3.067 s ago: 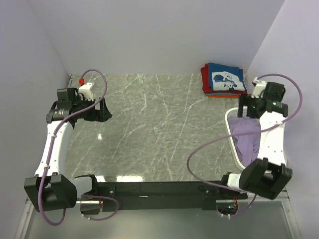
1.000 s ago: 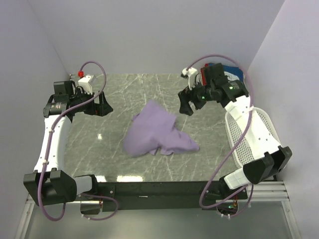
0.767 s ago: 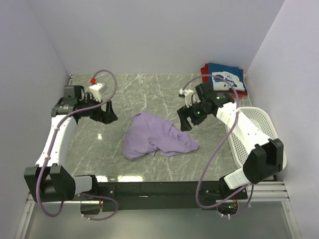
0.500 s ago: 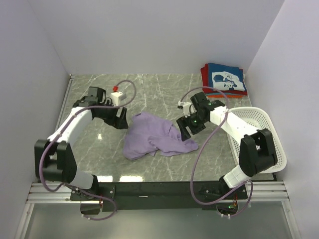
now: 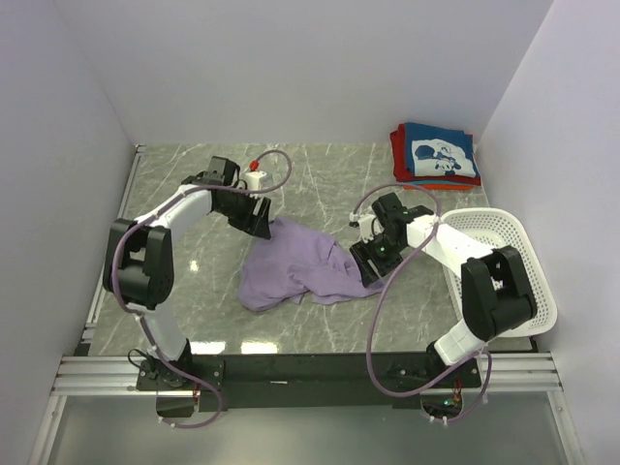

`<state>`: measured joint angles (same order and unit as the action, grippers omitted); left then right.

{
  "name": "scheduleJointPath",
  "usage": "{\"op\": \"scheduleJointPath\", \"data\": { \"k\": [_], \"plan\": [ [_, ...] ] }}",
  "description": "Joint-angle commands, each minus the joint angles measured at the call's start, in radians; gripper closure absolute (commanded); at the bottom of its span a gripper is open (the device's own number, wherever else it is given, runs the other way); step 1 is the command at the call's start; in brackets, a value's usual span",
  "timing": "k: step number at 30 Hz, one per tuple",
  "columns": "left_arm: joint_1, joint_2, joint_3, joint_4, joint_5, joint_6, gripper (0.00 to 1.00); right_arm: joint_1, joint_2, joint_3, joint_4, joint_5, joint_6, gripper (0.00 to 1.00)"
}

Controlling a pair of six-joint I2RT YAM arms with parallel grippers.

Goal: Fold and stack the t-shirts
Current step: Flatten the tshirt out

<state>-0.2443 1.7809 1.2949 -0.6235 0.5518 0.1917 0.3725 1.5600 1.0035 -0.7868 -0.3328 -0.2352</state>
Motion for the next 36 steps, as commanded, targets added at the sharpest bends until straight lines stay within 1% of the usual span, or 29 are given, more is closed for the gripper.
{"op": "scheduleJointPath", "data": {
  "k": [1, 4, 5, 9, 16, 23, 28, 31, 32, 34, 36],
  "plan": [
    [0.000, 0.043, 0.075, 0.042, 0.040, -0.050, 0.29, -0.006, 0.041, -0.002, -0.008, 0.032, -0.045, 0.30],
    [-0.003, 0.086, 0.110, 0.061, 0.060, -0.067, 0.30, -0.006, 0.058, -0.002, -0.015, 0.038, -0.062, 0.36],
    [-0.004, 0.095, 0.122, 0.064, 0.075, -0.070, 0.30, -0.006, 0.063, 0.003, -0.020, 0.038, -0.068, 0.40],
    [-0.013, 0.153, 0.187, 0.085, 0.089, -0.097, 0.34, -0.006, 0.069, 0.001, -0.035, 0.034, -0.085, 0.46],
    [-0.039, 0.242, 0.260, 0.093, 0.117, -0.126, 0.39, -0.007, 0.066, -0.002, -0.054, 0.037, -0.102, 0.46],
    [-0.047, 0.318, 0.320, 0.099, 0.074, -0.173, 0.38, -0.018, 0.049, 0.000, -0.068, 0.043, -0.104, 0.47],
    [-0.047, 0.318, 0.317, 0.120, 0.040, -0.186, 0.33, -0.027, 0.040, 0.017, -0.091, 0.035, -0.107, 0.47],
    [-0.047, 0.305, 0.308, 0.120, -0.006, -0.184, 0.29, -0.027, 0.040, 0.020, -0.095, 0.032, -0.110, 0.47],
    [-0.047, 0.302, 0.305, 0.117, -0.019, -0.217, 0.27, -0.027, 0.040, 0.021, -0.095, 0.032, -0.110, 0.47],
    [-0.047, 0.301, 0.305, 0.108, -0.020, -0.218, 0.27, -0.027, 0.046, 0.024, -0.092, 0.031, -0.110, 0.47],
    [-0.052, 0.313, 0.325, 0.094, 0.022, -0.216, 0.27, -0.027, 0.055, 0.030, -0.092, 0.026, -0.110, 0.47]
  ]
}}
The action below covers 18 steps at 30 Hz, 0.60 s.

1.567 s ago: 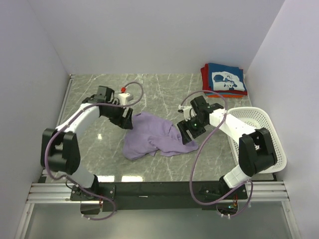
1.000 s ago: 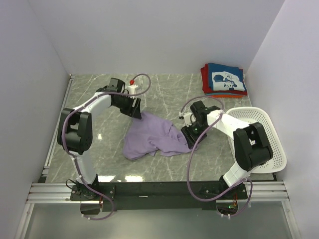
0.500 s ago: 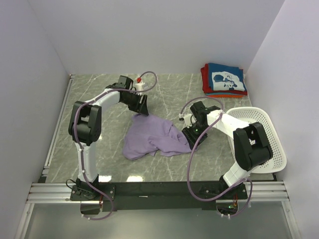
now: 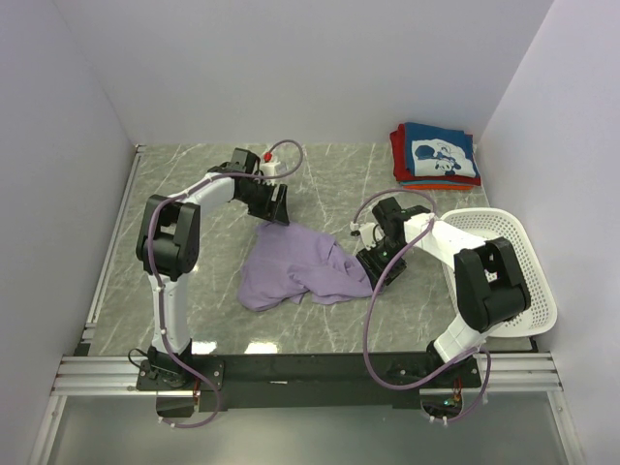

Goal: Fold and stack the t-shirts
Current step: Flatten the tshirt out

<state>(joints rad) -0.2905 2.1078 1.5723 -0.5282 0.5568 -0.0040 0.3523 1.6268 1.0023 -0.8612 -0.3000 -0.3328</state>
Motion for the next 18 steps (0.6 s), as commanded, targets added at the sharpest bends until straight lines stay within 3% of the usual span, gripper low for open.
{"op": "scheduleJointPath", "data": {
  "k": [1, 6, 11, 18],
  "plan": [
    [-0.007, -0.008, 0.055, -0.016, 0.037, -0.019, 0.28, -0.007, -0.008, 0.033, -0.018, -0.010, -0.012, 0.47],
    [-0.035, -0.011, 0.058, -0.023, 0.110, 0.025, 0.37, -0.013, -0.010, 0.030, -0.016, -0.007, -0.017, 0.47],
    [-0.042, 0.009, 0.092, -0.046, 0.135, 0.015, 0.51, -0.027, -0.022, 0.022, -0.022, -0.010, -0.025, 0.47],
    [-0.044, 0.014, 0.097, -0.032, 0.095, 0.000, 0.51, -0.050, -0.039, 0.029, -0.038, -0.027, -0.035, 0.46]
  ]
}}
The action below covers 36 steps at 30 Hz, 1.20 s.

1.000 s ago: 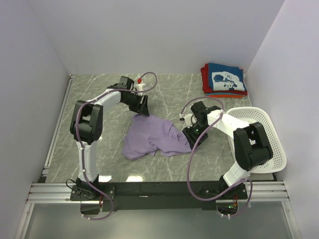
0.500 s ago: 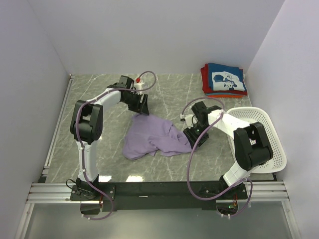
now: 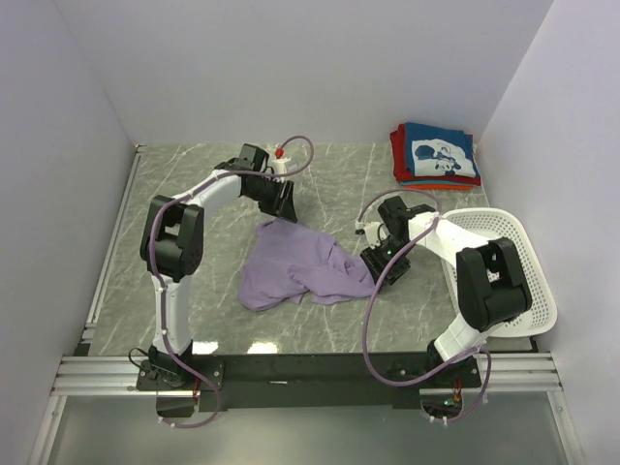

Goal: Fold and stack the t-shirts
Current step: Flatten the tshirt out

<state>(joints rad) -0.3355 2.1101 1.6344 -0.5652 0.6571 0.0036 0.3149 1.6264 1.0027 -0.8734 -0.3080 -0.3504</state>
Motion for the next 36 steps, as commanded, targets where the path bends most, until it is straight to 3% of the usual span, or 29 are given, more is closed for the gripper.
{"op": "scheduleJointPath", "data": {
  "k": [1, 5, 17, 36],
  "plan": [
    [0.003, 0.014, 0.032, 0.005, -0.016, -0.031, 0.50, -0.014, -0.040, 0.030, -0.026, -0.019, -0.019, 0.46],
    [0.009, 0.016, 0.013, 0.017, -0.056, -0.039, 0.43, -0.017, -0.045, 0.027, -0.027, -0.020, -0.019, 0.46],
    [0.058, -0.004, -0.031, 0.014, -0.060, -0.054, 0.38, -0.023, -0.036, 0.027, -0.030, -0.020, -0.022, 0.46],
    [0.029, -0.052, -0.070, 0.053, 0.045, -0.045, 0.39, -0.027, -0.007, 0.022, -0.021, -0.033, -0.019, 0.46]
  ]
}}
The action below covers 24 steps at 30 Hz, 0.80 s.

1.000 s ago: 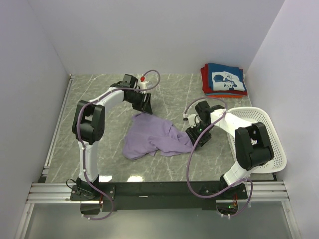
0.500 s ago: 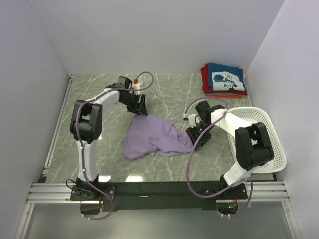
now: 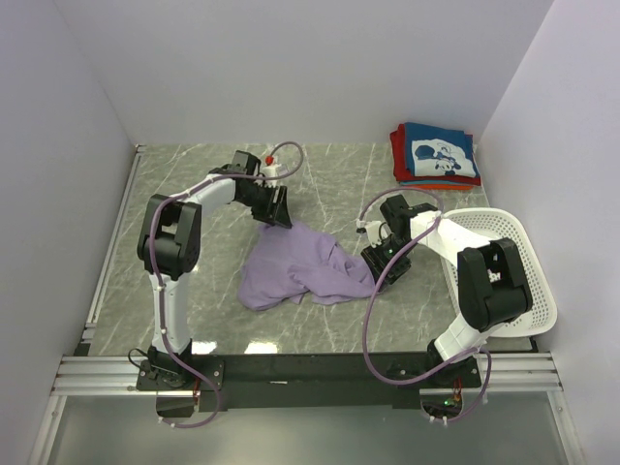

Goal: Fold and stack the t-shirts
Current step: Flatten the tshirt out

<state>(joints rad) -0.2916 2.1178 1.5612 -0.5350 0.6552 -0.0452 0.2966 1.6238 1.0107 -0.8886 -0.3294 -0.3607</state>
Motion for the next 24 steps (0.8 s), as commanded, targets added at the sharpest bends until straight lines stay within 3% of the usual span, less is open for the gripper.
{"op": "scheduleJointPath", "data": {
  "k": [1, 9, 15, 16, 21, 24],
  "plan": [
    [-0.017, -0.059, 0.000, 0.021, 0.049, 0.004, 0.40, -0.010, -0.004, 0.012, -0.004, -0.013, -0.009, 0.46],
    [-0.024, -0.065, -0.018, 0.038, 0.064, 0.007, 0.51, -0.014, -0.007, 0.009, -0.001, -0.014, -0.012, 0.46],
    [-0.020, -0.104, -0.004, 0.043, 0.031, 0.011, 0.73, -0.017, -0.012, 0.011, -0.007, -0.016, -0.015, 0.46],
    [-0.018, -0.129, -0.004, 0.043, 0.026, 0.018, 0.81, -0.020, -0.013, 0.015, -0.009, -0.016, -0.015, 0.46],
    [-0.009, -0.209, -0.015, 0.027, -0.026, 0.034, 0.98, -0.019, -0.013, 0.023, -0.013, -0.020, -0.017, 0.46],
    [-0.003, -0.249, -0.039, 0.020, -0.025, 0.077, 0.99, -0.019, -0.010, 0.031, -0.013, -0.023, -0.015, 0.46]
  ]
}}
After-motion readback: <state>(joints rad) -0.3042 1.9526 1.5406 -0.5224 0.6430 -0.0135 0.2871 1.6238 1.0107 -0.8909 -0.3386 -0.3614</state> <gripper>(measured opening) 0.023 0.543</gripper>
